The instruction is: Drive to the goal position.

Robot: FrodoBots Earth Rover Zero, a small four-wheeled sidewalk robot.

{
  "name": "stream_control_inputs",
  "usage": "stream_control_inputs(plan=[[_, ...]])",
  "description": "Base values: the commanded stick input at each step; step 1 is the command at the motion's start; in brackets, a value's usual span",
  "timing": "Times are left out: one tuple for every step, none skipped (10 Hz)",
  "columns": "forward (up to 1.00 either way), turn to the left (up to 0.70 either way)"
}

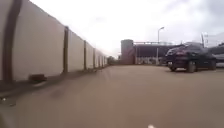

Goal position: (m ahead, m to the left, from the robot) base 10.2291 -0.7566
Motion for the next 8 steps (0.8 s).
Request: stream_control_inputs(plan=[[1.0,-0.09],[1.0,-0.27],[1.0,-0.27],[1.0,0.0],[1.0,0.0],[1.0,0.0],[1.0,0.0],[1.0,0.0]])
